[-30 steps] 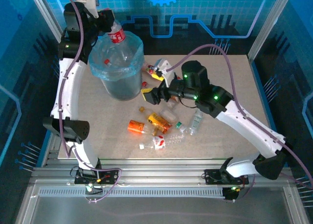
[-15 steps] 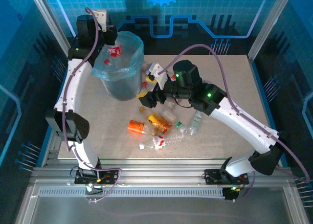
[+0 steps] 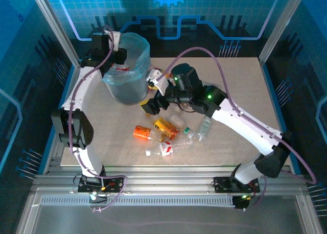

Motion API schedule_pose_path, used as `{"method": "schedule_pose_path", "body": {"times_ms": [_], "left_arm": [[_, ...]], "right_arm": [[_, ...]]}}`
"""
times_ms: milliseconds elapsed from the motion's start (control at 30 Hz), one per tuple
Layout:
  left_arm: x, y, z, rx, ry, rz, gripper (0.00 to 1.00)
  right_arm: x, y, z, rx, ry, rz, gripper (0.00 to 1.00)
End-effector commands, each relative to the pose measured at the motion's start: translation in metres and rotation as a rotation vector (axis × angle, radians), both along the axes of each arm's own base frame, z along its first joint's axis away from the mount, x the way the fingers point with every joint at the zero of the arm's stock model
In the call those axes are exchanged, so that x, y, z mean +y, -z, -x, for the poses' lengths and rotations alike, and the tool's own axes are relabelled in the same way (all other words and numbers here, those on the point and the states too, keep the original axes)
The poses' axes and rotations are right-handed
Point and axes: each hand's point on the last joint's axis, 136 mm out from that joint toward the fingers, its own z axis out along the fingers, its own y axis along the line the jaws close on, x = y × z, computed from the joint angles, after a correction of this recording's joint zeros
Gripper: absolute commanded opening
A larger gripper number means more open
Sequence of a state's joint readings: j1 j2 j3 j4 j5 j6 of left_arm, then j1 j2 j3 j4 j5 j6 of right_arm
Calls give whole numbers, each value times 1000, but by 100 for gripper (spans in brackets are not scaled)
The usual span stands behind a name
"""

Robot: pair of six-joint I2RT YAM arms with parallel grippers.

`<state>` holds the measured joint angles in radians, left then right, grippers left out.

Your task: Put the plastic bottles in the bin

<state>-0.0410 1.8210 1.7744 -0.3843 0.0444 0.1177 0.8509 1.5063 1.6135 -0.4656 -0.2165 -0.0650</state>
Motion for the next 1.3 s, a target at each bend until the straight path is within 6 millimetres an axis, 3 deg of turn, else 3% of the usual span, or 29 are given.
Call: {"method": "schedule_pose_path", "body": {"times_ms": [0,167,500,867,1067,1267], "left_arm": [[4,1,-2,-13,19,-19,42],[4,-15,-2,-35,9,-2,60],[-1,-58,5,-91,10,61,61],[-5,-136,57,-206,1,141,61],[-39,-161,91,-260,73,101,63],[-100,-165,124,-277,216,88,64]], "right_arm": [[7,-10,9,-31,-31,10,86],[12,-12,15,-54,-45,19,86],[17,-36,24,-70,-43,-32,85],[-27,-41,19,-35,146,-3,84],[-62,-32,11,23,288,6,84],[-114,-10,-8,134,477,29,85]]}}
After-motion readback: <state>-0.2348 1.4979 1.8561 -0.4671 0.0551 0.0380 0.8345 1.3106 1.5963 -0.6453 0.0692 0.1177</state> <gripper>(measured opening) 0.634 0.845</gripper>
